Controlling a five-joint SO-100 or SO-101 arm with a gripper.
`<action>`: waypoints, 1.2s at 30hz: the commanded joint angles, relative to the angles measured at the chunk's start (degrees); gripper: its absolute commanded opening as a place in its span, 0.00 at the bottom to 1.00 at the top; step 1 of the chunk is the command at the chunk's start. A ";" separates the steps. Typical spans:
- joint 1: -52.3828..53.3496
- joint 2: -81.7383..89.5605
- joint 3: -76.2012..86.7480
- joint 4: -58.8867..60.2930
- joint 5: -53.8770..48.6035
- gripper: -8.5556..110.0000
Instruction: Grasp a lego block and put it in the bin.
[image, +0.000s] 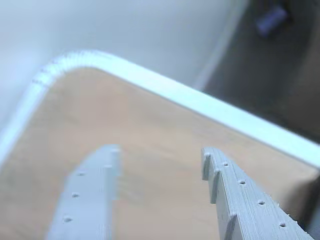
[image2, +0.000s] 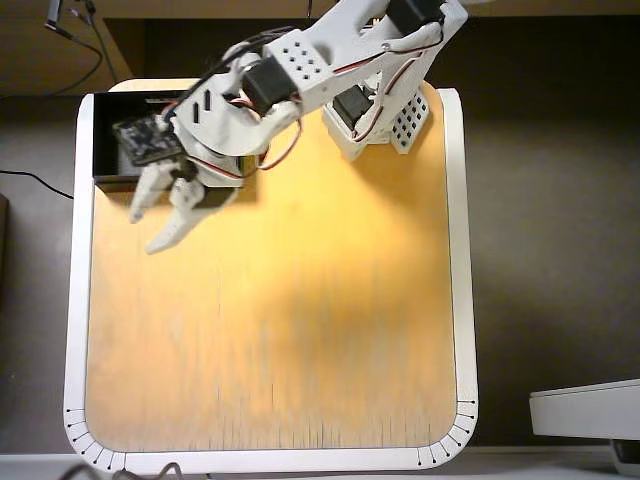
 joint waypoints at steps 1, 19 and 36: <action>-6.24 8.88 1.49 -1.93 2.55 0.08; -40.52 41.92 29.71 -6.94 6.24 0.07; -53.79 54.67 54.49 -10.46 8.09 0.07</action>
